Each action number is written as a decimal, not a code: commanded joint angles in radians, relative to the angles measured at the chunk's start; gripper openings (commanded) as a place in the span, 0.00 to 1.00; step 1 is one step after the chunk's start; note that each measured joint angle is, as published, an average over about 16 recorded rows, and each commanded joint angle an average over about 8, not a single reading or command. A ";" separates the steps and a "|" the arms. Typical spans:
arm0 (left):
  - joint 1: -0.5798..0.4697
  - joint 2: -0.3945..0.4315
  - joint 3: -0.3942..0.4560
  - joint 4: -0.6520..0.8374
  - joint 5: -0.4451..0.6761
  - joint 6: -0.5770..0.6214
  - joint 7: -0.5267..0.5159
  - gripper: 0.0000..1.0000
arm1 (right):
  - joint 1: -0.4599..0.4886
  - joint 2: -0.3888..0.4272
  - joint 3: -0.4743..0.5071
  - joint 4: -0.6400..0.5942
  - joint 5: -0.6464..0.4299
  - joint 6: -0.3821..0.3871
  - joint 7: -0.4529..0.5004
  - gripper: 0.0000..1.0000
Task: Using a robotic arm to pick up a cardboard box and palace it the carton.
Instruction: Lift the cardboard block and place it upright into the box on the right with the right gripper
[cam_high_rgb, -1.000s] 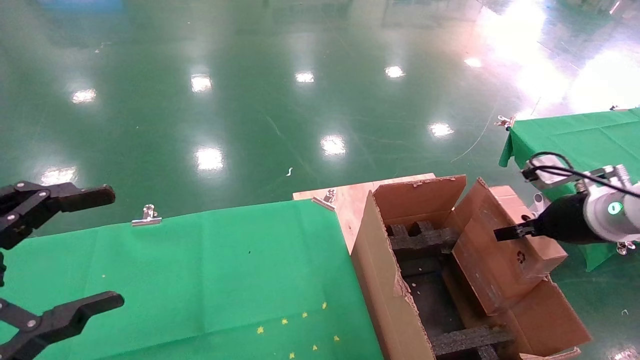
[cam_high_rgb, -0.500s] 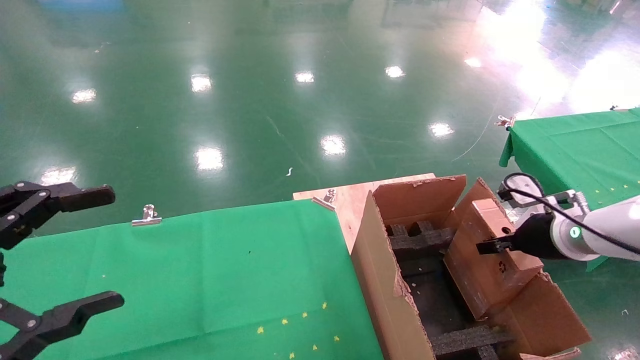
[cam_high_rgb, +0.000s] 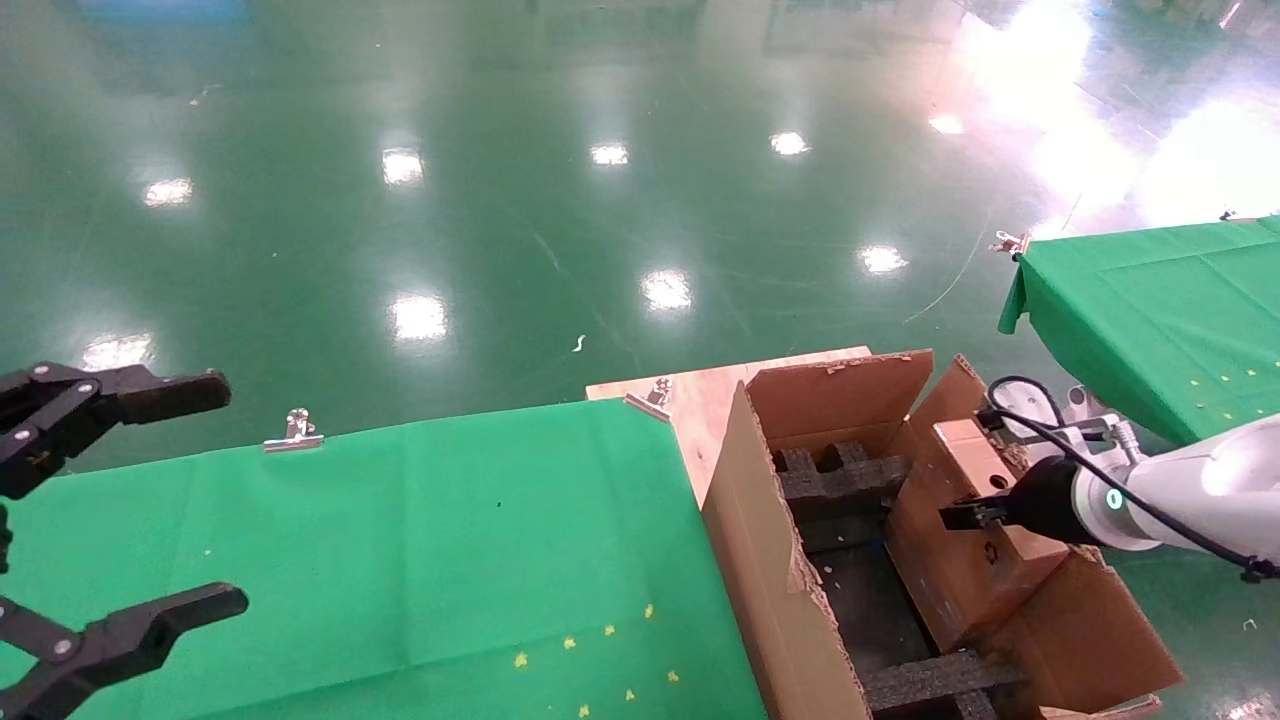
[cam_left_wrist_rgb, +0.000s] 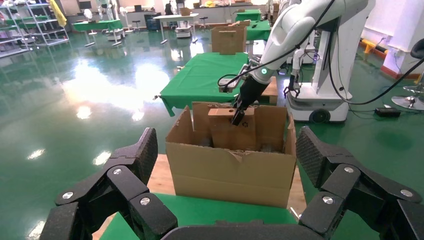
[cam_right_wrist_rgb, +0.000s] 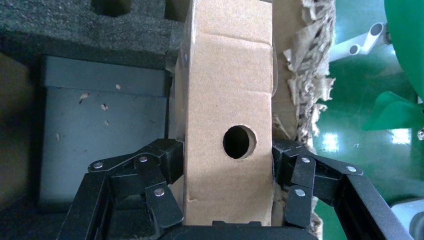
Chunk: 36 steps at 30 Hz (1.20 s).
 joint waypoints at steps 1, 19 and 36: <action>0.000 0.000 0.000 0.000 0.000 0.000 0.000 1.00 | -0.013 -0.004 -0.001 -0.006 -0.015 0.010 0.018 0.00; 0.000 0.000 0.000 0.000 0.000 0.000 0.000 1.00 | -0.122 -0.074 -0.023 -0.114 0.027 0.093 0.031 0.00; 0.000 0.000 0.000 0.000 0.000 0.000 0.000 1.00 | -0.209 -0.178 -0.046 -0.284 0.171 0.157 -0.104 0.00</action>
